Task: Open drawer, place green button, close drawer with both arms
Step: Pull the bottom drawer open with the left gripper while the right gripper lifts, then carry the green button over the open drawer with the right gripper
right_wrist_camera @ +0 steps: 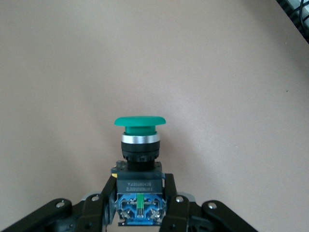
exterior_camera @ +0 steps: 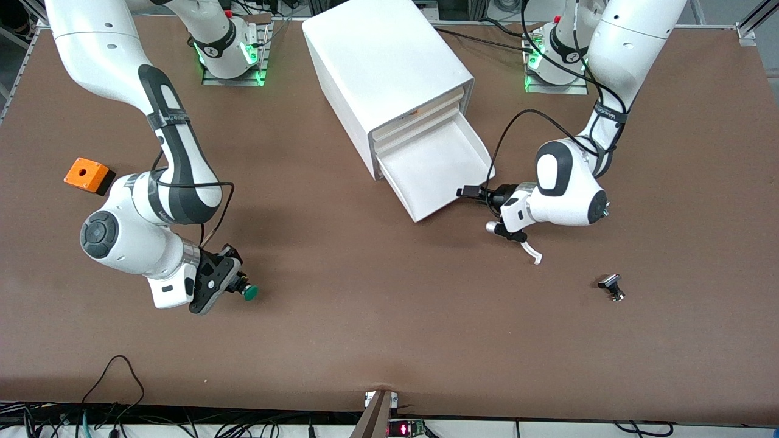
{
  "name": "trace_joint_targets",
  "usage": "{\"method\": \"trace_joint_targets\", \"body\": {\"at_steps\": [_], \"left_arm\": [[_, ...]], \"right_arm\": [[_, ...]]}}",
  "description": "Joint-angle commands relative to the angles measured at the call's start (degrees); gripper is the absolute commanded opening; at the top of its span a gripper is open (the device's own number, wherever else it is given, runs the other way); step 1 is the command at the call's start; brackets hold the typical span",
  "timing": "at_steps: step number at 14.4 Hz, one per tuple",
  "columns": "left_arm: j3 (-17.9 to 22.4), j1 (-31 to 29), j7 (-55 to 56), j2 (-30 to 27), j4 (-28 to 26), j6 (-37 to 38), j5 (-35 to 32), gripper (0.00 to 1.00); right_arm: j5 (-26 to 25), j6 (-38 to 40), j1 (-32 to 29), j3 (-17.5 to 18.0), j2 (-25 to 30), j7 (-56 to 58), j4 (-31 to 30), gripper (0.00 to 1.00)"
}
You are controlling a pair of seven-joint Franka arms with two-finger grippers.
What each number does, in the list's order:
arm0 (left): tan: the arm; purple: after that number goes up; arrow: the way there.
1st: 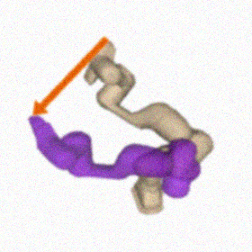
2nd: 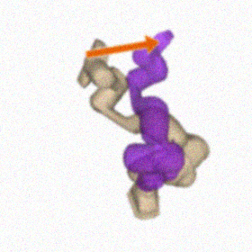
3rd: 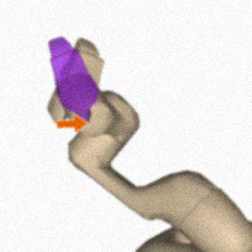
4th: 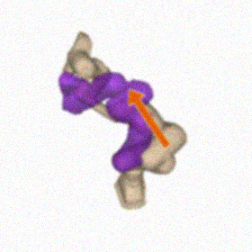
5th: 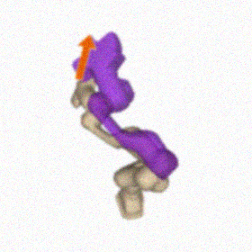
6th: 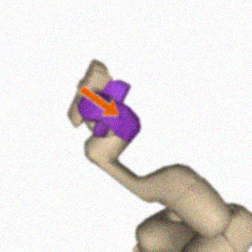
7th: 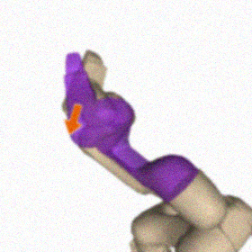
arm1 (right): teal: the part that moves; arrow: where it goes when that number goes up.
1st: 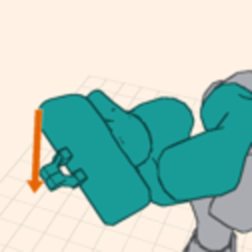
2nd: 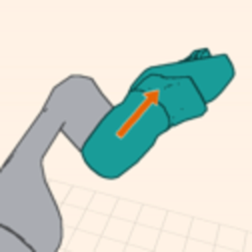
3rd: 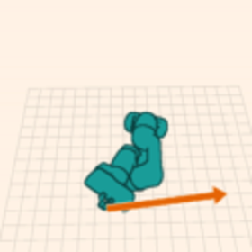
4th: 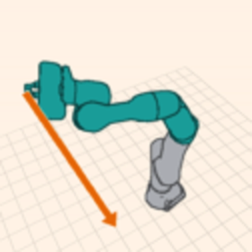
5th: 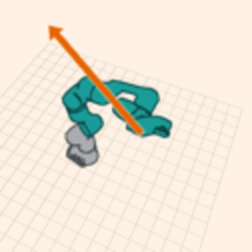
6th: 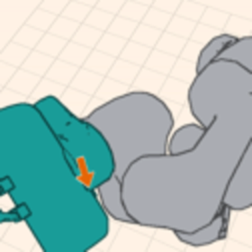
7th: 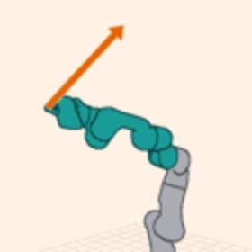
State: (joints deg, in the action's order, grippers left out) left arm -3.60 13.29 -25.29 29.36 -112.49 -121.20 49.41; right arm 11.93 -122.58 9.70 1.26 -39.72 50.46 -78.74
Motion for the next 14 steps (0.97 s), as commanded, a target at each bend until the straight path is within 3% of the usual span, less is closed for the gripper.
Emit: {"method": "trace_joint_targets", "body": {"at_steps": [1, 7, 9, 14], "left_arm": [[0.09, -2.82, 1.55, -5.09, -0.45, 0.61, -2.47, 1.00], [0.00, -4.94, 10.77, -14.31, 0.34, 4.99, -23.19, 1.00], [0.00, -5.64, 11.92, -17.21, 2.53, 8.50, -32.05, 1.00], [0.09, -6.96, 12.10, -18.64, 15.60, 22.73, -48.25, 1.00]], "right_arm": [[0.82, 5.14, 0.41, 0.06, -0.62, -4.48, 4.73, 0.28], [0.20, 6.12, 3.21, -0.03, -0.53, -13.61, 6.66, 0.25], [-3.38, 6.30, 6.28, 0.06, -0.53, -15.91, 9.03, 0.25], [-5.60, 9.02, 13.49, 1.99, -0.62, -15.65, 11.68, 0.25]]}}
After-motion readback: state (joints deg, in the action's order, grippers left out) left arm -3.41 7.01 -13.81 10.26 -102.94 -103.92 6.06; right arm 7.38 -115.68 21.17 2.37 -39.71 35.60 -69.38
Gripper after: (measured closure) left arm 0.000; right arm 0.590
